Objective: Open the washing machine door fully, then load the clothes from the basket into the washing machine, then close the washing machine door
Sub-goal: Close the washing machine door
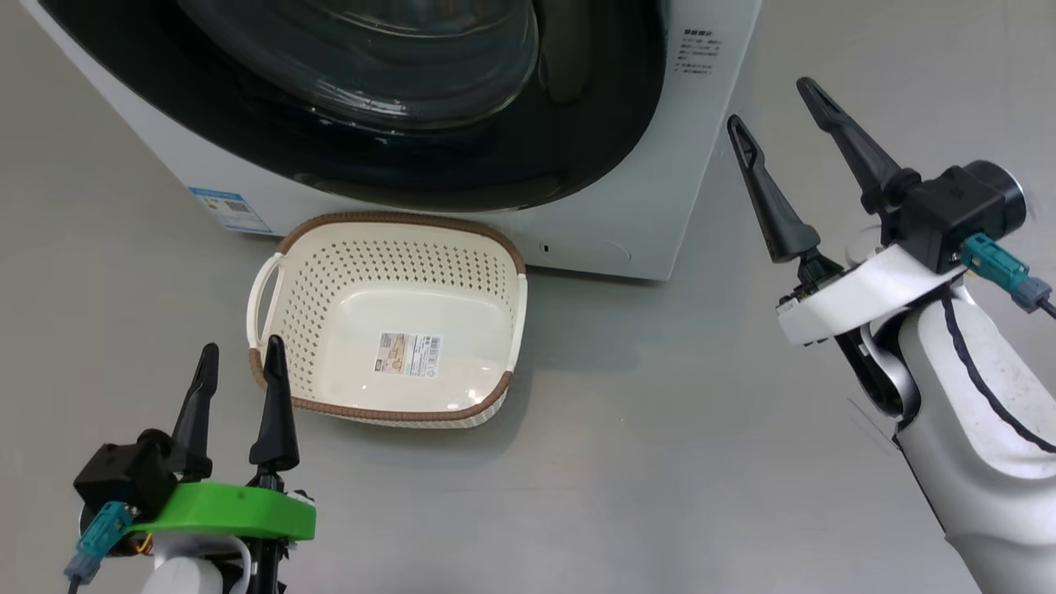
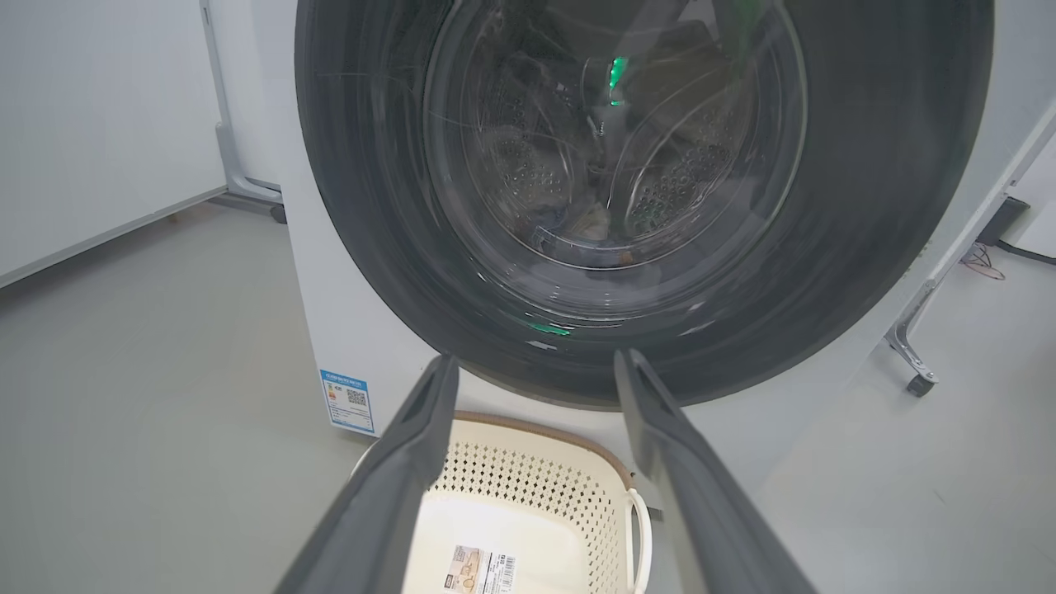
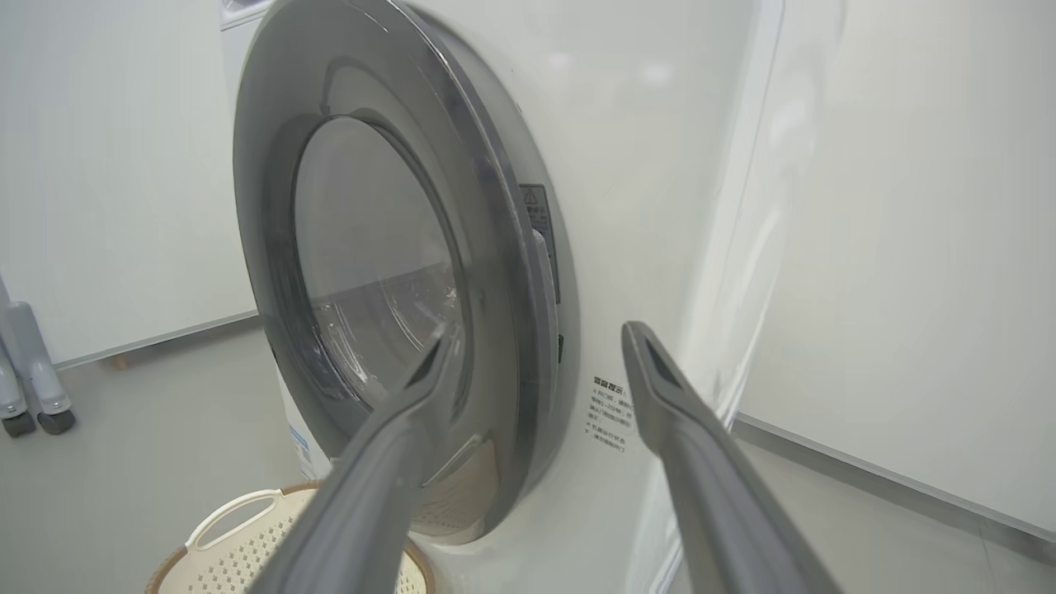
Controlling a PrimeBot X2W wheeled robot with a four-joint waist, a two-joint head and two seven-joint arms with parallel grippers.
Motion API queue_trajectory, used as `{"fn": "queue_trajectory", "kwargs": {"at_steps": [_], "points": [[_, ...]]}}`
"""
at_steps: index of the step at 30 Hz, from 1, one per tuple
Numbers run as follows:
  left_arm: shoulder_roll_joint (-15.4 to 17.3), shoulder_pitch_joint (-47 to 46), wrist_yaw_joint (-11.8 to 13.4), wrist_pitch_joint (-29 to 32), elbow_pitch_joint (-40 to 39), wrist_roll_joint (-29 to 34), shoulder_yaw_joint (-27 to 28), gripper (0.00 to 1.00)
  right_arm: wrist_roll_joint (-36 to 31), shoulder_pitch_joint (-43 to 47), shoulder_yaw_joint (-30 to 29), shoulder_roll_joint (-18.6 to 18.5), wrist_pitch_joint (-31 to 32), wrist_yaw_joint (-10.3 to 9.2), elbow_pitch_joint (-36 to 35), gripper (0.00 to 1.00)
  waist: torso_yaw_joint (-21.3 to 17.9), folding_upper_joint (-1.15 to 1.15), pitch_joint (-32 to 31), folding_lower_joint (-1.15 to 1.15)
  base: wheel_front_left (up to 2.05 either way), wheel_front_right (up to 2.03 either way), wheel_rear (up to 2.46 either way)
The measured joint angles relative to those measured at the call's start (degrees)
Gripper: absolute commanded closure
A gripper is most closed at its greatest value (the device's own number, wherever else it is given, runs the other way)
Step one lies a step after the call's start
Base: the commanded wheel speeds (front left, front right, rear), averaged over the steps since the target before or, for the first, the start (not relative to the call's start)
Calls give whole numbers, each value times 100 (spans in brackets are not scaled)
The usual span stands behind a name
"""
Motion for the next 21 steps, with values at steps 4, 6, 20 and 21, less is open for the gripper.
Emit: {"fn": "queue_trajectory", "kwargs": {"at_steps": [4, 6, 20, 21], "points": [[33, 201, 0, 0, 88, 78, 81, 0, -1, 465, -179, 13, 0, 0, -36, 0, -173, 0, -303, 0, 0, 0, 0], [41, 324, 0, 1, 137, 160, 116, 0, -1, 697, -230, 23, 0, 0, -53, 0, -264, 0, -453, 0, 0, 0, 0], [58, 837, 0, 1, 163, 355, 426, 0, -66, 2115, -808, 0, 1, 0, -169, 0, -1002, 0, -1219, 0, 0, 0, 0], [58, 861, 0, 1, 158, 356, 428, 0, -66, 2210, -906, 12, 1, -4, -199, 0, -1051, 0, -1253, 0, 0, 0, 0]]}}
